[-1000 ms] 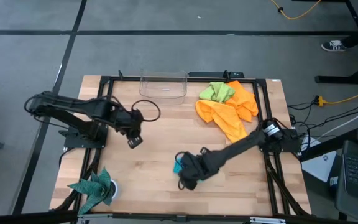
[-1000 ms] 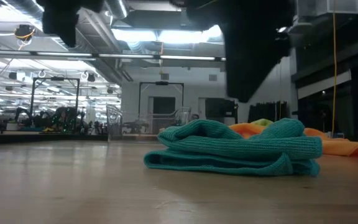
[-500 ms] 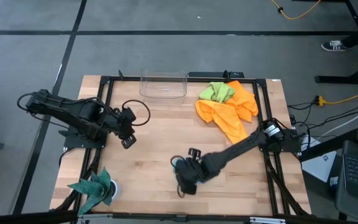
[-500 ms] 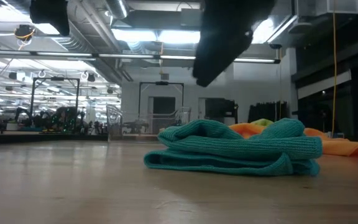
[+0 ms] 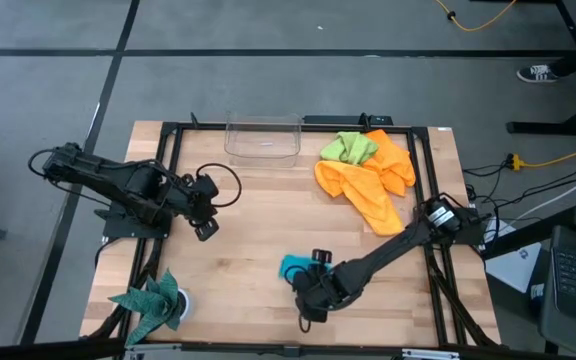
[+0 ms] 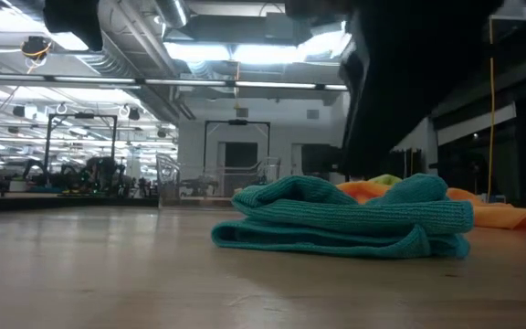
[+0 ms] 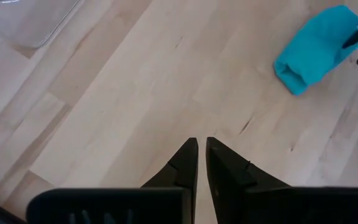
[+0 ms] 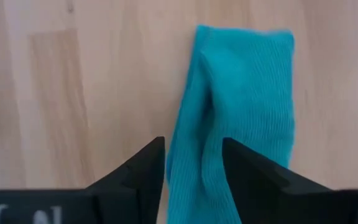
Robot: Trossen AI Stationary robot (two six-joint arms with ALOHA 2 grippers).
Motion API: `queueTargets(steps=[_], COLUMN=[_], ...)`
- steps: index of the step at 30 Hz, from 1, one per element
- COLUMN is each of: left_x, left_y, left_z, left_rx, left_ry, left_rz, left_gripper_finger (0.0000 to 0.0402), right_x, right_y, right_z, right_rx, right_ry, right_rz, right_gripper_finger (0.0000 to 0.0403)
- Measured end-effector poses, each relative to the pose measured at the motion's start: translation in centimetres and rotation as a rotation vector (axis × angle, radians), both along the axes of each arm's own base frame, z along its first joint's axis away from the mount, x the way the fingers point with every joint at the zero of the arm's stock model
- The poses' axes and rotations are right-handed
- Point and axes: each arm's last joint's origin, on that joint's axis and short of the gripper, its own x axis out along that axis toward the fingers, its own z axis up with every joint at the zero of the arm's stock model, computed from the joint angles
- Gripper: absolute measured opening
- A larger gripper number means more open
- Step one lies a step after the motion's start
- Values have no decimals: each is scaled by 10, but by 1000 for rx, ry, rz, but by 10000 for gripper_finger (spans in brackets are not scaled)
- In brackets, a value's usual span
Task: Fold microfiber towels
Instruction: Put the folded blue microfiber cloth into the transparent bin
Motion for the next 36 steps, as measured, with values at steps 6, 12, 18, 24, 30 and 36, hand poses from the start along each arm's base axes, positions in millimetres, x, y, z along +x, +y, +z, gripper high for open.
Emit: queueTargets(steps=[6, 12, 18, 24, 30, 36], left_x=[0, 0, 0, 0, 0, 0], left_y=[0, 0, 0, 0, 0, 0], left_z=[0, 0, 0, 0, 0, 0], left_rx=[0, 0, 4, 9, 8, 3], left_ry=[0, 0, -1, -3, -4, -6], left_rz=[0, 0, 1, 3, 3, 13], left_gripper_finger=[25, 25, 25, 25, 25, 25], right_x=[12, 8, -6, -17, -20, -17], right_y=[-8, -16, -24, -32, -44, -54], right_z=[-8, -22, -48, -65, -72, -73], right_rx=[111, 77, 33, -67, -197, -263], right_ry=[-76, -66, -35, -67, -61, -39], right_rz=[-53, -67, -59, -89, -39, 5], right_gripper_finger=[235, 314, 323, 306, 276, 222])
